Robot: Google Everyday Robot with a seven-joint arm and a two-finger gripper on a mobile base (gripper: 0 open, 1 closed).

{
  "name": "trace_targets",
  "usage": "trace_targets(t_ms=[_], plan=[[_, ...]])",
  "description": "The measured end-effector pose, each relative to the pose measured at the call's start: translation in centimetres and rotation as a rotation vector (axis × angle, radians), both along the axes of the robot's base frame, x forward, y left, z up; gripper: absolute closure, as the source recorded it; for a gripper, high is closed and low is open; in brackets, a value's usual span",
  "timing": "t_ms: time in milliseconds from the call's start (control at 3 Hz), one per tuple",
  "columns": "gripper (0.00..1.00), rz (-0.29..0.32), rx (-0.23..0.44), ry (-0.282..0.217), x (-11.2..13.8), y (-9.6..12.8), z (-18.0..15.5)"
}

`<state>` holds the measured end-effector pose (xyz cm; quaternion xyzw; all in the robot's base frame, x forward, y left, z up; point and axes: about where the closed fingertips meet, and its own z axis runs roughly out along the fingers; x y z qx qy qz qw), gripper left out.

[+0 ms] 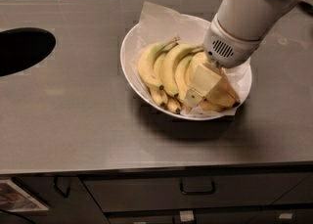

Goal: Pick banana from white bowl

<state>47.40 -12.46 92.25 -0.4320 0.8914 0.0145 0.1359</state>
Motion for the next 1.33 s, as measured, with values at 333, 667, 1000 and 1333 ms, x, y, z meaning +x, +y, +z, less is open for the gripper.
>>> trace_targets(t_ms=[333,667,1000,1333], plan=[[0.25,-0.021,-0.019,0.006,0.2,-0.3,-0.7],[0.28,-0.080,-0.043,0.002,0.3,-2.0,-0.9],[0.29,-0.118,-0.055,0.005,0.3,-3.3,-1.3],[0.31,-0.123,-0.060,0.016,0.4,-3.5,-1.7]])
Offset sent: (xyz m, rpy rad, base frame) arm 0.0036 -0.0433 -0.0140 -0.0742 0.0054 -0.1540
